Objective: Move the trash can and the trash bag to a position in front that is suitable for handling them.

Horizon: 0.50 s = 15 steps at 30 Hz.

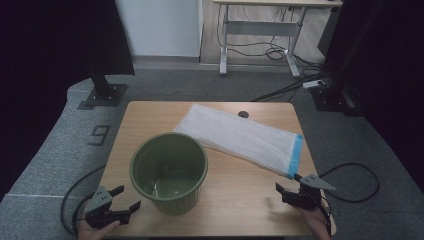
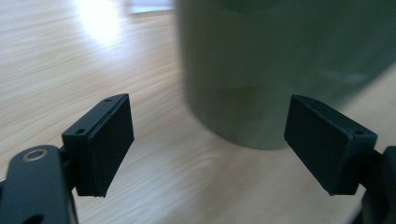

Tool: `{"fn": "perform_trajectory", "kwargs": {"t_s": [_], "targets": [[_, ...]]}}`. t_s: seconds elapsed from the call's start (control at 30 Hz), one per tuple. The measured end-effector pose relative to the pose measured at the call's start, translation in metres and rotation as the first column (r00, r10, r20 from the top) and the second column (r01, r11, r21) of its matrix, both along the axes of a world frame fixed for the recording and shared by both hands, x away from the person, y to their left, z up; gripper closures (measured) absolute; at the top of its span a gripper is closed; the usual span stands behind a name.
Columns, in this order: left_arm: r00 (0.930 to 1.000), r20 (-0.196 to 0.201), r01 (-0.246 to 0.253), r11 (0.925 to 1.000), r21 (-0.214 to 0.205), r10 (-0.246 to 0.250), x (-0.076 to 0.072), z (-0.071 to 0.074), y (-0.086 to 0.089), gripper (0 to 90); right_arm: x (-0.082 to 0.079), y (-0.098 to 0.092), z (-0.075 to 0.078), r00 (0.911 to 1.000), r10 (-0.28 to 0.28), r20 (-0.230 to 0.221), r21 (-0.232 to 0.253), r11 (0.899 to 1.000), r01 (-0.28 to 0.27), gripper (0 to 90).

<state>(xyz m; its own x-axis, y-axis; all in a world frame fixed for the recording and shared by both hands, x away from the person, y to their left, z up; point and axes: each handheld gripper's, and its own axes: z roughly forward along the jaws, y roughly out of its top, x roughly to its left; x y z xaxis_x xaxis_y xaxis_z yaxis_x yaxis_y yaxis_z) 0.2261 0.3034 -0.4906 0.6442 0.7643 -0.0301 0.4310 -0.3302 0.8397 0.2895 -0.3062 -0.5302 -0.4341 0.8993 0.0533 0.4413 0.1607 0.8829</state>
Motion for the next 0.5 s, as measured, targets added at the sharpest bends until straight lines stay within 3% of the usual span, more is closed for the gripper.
{"fn": "perform_trajectory", "kwargs": {"t_s": [0.1,0.23,0.3,0.5], "targets": [[0.9946,0.004,0.104,0.9945,0.009,-0.104,-0.001,0.003,-0.017,14.4,0.0,0.001,0.001,1.0,0.006,-0.005,0.011,1.0,-0.006,14.2],[0.9834,-0.003,0.181,0.9829,0.032,-0.181,0.002,0.004,-0.038,13.9,0.0,0.005,0.0,0.9998,0.019,-0.006,-0.001,1.0,-0.019,14.2],[0.9834,-0.006,0.182,0.9815,0.061,-0.182,0.005,0.005,-0.046,10.9,0.001,0.006,-0.001,0.9995,0.03,-0.011,-0.011,0.999,-0.03,14.2],[0.9831,0.0,0.183,0.9814,0.059,-0.183,0.014,0.004,-0.057,11.5,0.002,0.006,-0.003,0.9986,0.047,-0.024,-0.002,0.999,-0.047,14.6]]}}
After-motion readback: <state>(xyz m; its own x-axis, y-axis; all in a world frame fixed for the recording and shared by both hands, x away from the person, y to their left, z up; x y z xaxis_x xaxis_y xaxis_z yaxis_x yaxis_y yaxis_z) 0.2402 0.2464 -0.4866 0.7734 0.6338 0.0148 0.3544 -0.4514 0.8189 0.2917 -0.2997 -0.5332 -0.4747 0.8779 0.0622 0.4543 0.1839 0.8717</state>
